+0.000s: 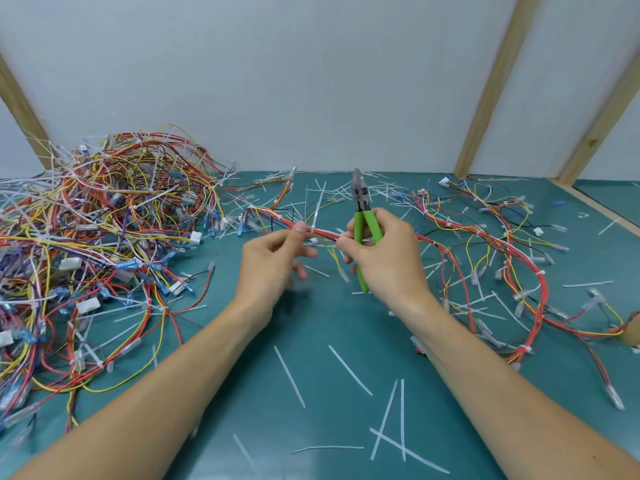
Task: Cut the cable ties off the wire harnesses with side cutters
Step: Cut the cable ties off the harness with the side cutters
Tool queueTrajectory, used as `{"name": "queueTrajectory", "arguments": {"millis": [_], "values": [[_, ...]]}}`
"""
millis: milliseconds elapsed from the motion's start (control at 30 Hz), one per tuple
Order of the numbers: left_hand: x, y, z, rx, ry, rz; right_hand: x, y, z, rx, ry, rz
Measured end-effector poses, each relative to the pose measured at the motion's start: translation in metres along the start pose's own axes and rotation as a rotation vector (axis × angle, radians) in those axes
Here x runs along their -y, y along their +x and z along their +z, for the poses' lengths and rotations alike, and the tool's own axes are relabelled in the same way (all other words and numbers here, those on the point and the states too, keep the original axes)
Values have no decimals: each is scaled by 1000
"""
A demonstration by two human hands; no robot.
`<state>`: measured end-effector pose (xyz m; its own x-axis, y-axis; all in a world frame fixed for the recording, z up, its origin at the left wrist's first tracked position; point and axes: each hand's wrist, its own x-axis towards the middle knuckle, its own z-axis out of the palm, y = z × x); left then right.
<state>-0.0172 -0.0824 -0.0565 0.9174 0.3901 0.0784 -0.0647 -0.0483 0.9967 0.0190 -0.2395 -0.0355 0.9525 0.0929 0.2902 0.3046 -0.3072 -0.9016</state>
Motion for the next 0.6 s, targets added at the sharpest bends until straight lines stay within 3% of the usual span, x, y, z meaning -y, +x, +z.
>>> {"name": "queueTrajectory", "arguments": {"millis": [100, 233, 433, 600], "values": [[1, 9, -11, -11, -174, -62, -3, -4, 6, 129, 84, 54], [0, 10, -15, 35, -142, -37, -2, -4, 6, 216, 49, 95], [-4, 7, -15, -14, -124, 24, 5, 3, -18, -56, -544, -242], [-2, 9, -15, -34, -127, 58, 2, 8, -27, -18, -764, -313]]}}
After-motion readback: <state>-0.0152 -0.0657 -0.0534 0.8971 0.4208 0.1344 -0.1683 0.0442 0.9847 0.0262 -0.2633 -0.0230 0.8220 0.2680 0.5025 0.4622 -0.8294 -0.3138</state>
